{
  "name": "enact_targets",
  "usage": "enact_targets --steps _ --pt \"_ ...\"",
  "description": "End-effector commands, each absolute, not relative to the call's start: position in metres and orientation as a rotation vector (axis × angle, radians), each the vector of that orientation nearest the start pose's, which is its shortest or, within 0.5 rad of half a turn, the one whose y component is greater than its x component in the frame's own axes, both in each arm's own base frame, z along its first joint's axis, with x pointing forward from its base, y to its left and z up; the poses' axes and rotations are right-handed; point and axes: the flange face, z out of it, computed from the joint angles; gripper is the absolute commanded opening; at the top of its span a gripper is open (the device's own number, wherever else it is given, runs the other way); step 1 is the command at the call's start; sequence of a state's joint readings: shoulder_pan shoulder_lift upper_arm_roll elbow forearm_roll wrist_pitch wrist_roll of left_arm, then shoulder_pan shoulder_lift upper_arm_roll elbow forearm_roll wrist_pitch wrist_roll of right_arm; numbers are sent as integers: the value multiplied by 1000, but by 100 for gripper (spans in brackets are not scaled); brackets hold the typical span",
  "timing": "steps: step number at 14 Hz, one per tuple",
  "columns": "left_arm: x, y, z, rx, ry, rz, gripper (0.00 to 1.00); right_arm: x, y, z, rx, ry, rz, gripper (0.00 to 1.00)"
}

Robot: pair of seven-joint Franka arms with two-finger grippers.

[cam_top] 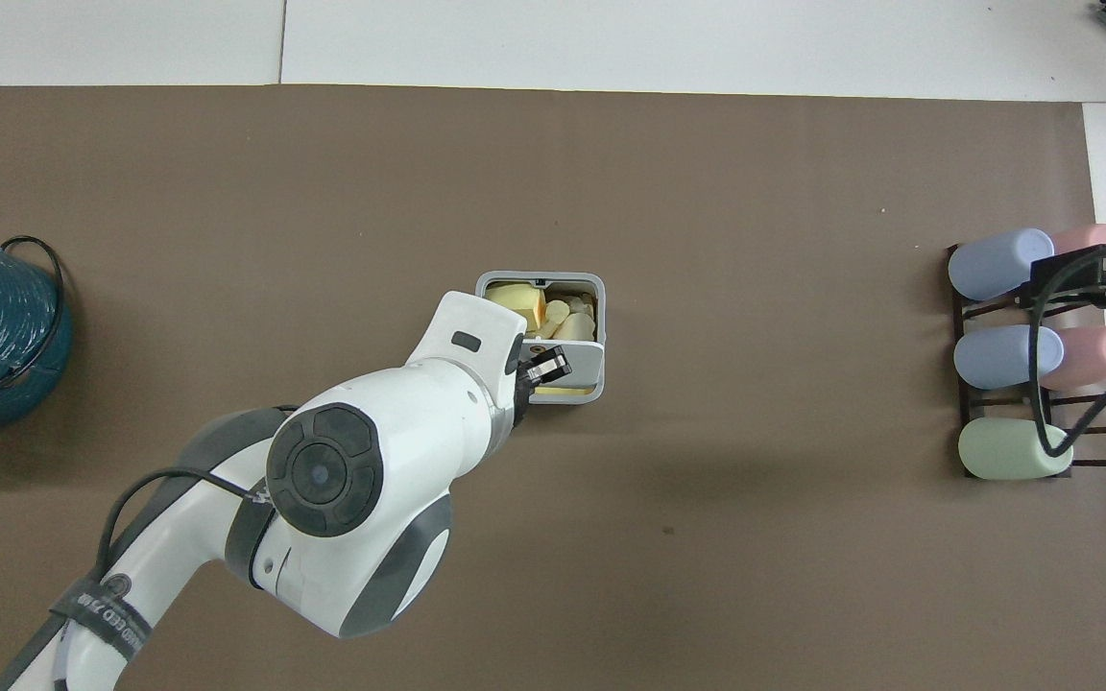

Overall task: Close trash can lid
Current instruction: 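Swing the lid up and over the bin opening with the left gripper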

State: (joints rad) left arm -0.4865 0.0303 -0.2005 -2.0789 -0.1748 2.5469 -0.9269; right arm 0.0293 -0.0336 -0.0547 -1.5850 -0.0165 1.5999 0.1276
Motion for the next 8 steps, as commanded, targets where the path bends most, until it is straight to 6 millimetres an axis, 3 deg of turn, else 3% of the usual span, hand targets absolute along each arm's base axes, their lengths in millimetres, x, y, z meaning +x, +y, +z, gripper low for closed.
enact_targets --steps 1,6,8 --pt "479 -356 455 -3478 -766 -435 0 538 -17 640 -3128 211 -62 100" --pt "499 -358 438 -3494 -815 -503 0 538 -17 640 -3128 214 -62 100" --pt "509 -365 422 -3496 -826 -485 0 538 -17 640 -3128 214 -62 100"
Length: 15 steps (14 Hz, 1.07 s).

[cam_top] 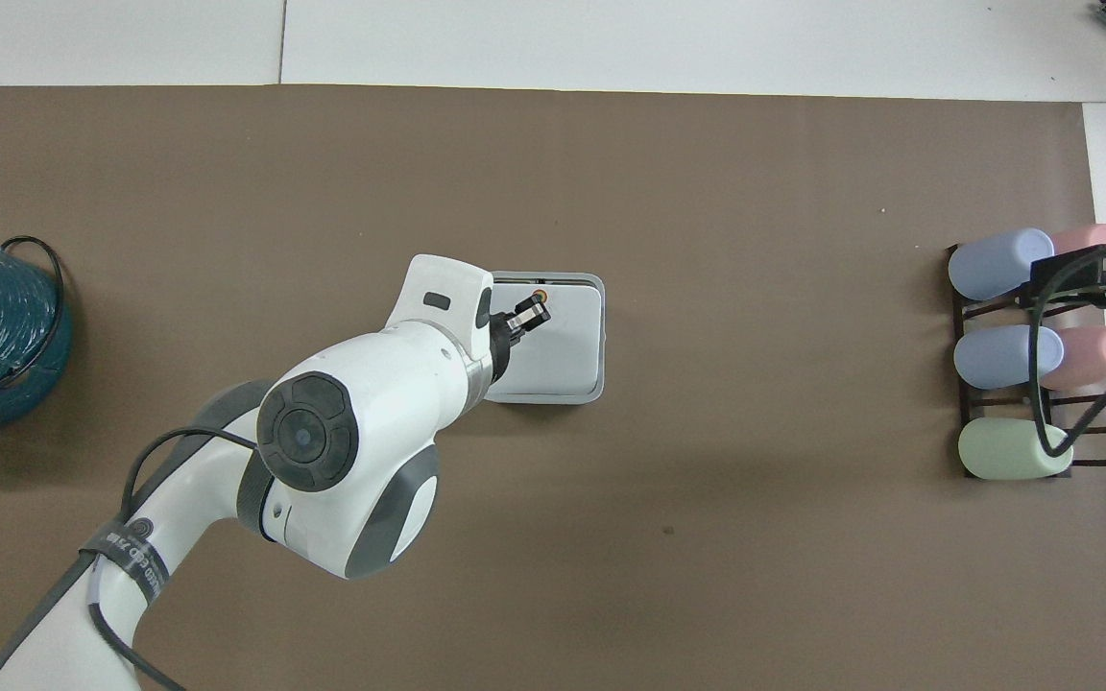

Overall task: Close trash can lid
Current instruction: 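Swing the lid up and over the bin opening with the left gripper, then push the lid down flat onto the bin with the left gripper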

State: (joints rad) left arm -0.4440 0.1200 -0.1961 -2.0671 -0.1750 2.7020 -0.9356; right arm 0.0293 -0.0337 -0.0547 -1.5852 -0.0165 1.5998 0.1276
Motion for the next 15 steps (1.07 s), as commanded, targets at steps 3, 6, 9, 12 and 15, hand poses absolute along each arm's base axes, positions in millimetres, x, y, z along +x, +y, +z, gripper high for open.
enact_targets --steps 3,6,9,12,15 --pt "515 -366 406 -3498 -842 -504 0 538 -17 640 -3128 214 -62 100" --pt "516 -367 393 -3491 -829 -480 0 538 -16 640 -3128 211 -62 100" --pt "516 -370 375 -3481 -821 -440 0 537 -17 641 -3127 214 -64 100" --pt "513 -370 371 -3479 -813 -429 0 537 -17 641 -3128 211 -64 100" --pt "524 -367 389 -3469 -796 -410 0 537 -17 641 -3128 211 -64 100"
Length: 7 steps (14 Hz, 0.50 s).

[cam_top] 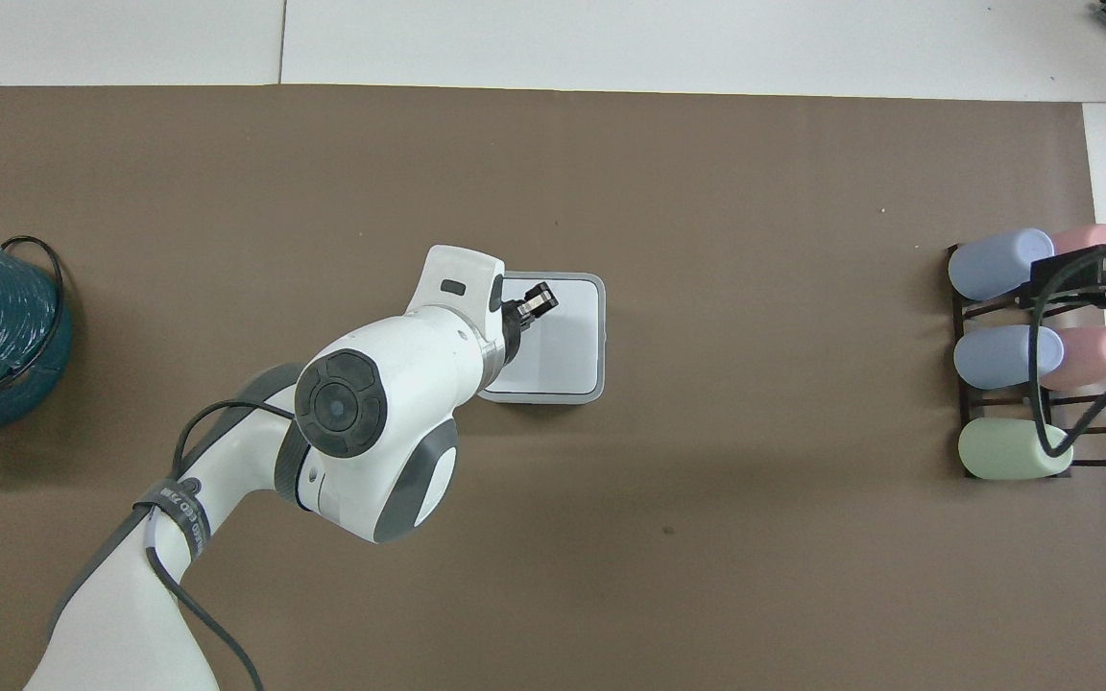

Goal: Close trash can lid

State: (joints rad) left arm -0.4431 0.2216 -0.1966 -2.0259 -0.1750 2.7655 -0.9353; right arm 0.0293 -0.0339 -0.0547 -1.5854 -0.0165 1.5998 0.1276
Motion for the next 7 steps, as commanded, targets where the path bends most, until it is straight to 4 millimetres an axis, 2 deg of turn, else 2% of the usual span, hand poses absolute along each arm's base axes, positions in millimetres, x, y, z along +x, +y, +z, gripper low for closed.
enact_targets --steps 1,4,5,7 --pt "531 -362 404 -3445 -795 -337 0 538 -17 640 -3128 214 -62 100" --pt "571 -319 460 -3371 -754 -136 0 538 -16 640 -3128 209 -62 100" --pt "582 -296 479 -3358 -710 -97 0 538 -17 640 -3128 214 -62 100" --pt "596 -253 503 -3338 -617 -24 0 537 -17 641 -3127 214 -64 100"
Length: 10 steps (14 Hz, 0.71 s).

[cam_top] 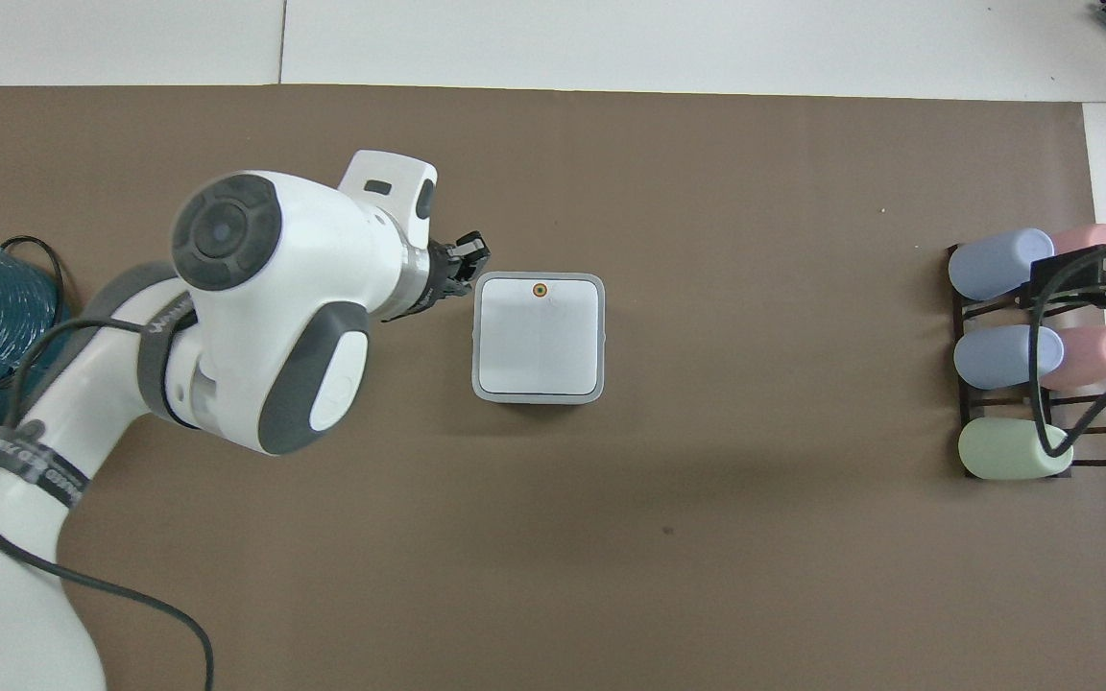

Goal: Close trash can lid

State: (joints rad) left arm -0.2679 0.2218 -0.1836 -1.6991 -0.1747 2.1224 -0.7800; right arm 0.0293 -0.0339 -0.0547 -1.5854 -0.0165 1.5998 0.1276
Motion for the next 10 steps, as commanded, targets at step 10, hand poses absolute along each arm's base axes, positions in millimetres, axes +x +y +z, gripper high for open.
enact_targets --steps 10 --pt "585 -74 563 -3197 -189 73 38 538 -16 640 -3128 211 -62 100"
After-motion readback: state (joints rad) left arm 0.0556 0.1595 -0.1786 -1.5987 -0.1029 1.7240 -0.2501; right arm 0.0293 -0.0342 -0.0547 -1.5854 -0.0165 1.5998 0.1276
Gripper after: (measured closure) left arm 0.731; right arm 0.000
